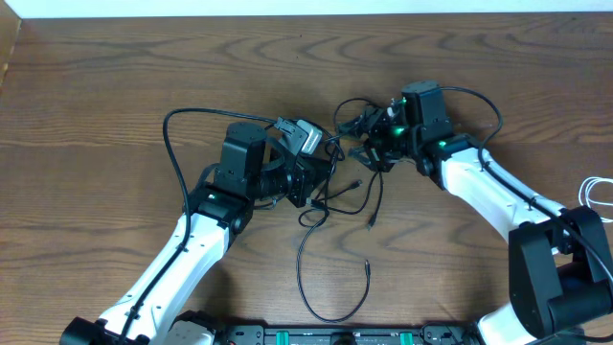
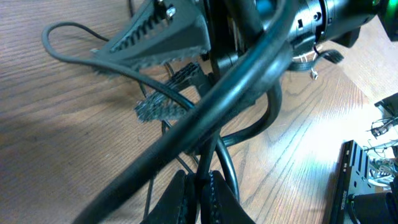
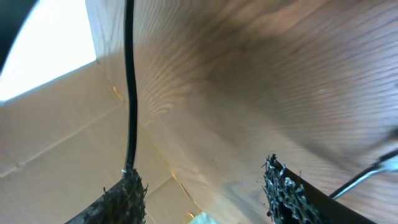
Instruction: Untangle cables
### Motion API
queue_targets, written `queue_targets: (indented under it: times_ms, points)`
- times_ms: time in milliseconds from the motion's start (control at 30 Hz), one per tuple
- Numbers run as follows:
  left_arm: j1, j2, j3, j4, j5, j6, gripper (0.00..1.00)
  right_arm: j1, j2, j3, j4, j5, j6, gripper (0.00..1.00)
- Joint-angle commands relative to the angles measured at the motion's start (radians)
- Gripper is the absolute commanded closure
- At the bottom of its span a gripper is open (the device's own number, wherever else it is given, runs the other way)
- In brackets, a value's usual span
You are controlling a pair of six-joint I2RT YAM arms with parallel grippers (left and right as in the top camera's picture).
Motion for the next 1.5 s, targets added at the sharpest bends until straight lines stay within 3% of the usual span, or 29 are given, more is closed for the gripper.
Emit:
queue_targets:
  times_ms: [0, 167, 433, 567, 733, 833, 1467]
  points:
    - [0.001, -0.015, 0.013, -0.001, 0.020, -0.005, 0.92, -0.046, 0.006, 0.002, -0.005, -0.002, 0.017, 0.37]
    - [0.001, -0.015, 0.013, -0.001, 0.020, -0.005, 0.92, -0.049, 0.006, 0.002, 0.012, -0.002, 0.097, 0.31]
    - [0.001, -0.015, 0.013, -0.001, 0.020, -0.005, 0.92, 0.036, 0.006, 0.002, 0.150, -0.043, 0.100, 0.27]
    - [0.001, -0.015, 0.013, -0.002, 0.020, -0.005, 0.92, 0.055, 0.006, 0.002, 0.143, -0.060, 0.099, 0.38]
    - [0.001, -0.014, 0.013, -0.001, 0.020, -0.005, 0.92, 0.055, 0.006, 0.001, 0.143, -0.114, 0.098, 0.62]
    - [0.001, -0.014, 0.013, -0.002, 0.020, -0.005, 0.92, 0.054, 0.006, 0.001, 0.134, -0.111, 0.084, 0.70]
    - [0.001, -0.014, 0.013, -0.002, 0.020, -0.005, 0.92, 0.051, 0.006, 0.002, 0.133, -0.057, 0.034, 0.87]
